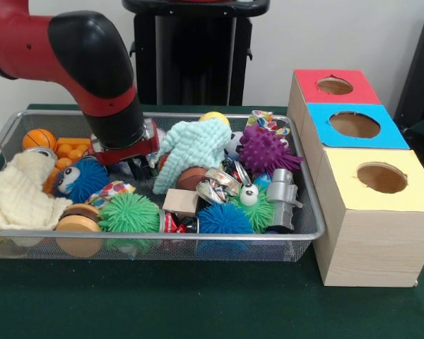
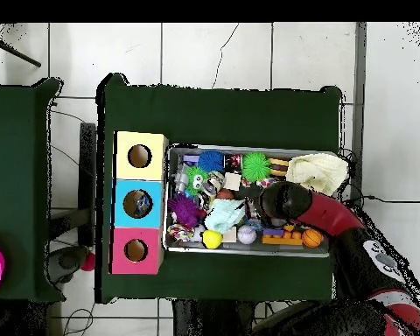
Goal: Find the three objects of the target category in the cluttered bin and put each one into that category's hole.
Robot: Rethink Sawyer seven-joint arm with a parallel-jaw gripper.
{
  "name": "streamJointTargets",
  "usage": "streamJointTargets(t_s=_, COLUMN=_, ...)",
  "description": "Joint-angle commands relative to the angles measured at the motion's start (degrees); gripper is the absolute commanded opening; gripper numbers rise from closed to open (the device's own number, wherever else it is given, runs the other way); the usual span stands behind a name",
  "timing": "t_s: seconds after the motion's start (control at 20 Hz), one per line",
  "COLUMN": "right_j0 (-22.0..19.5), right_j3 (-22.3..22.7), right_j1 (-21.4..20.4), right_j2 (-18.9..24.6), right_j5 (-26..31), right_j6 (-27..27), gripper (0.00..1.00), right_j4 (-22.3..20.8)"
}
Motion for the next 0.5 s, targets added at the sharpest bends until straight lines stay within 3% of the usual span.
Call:
streamJointTargets(t_s=0.05, right_j0=1.10, right_j3=6.31, right_j1=2.99, right_j2=3.53, right_j5=6.76, right_j6=2.74, gripper=0.00, right_j4=0.57)
streamJointTargets(t_s=0.5, right_j0=3.54, right_j3=4.97, right_j1=-1.01, right_j2=2.00, right_j5=10.20, right_j6=5.14, gripper=0.00, right_j4=1.88)
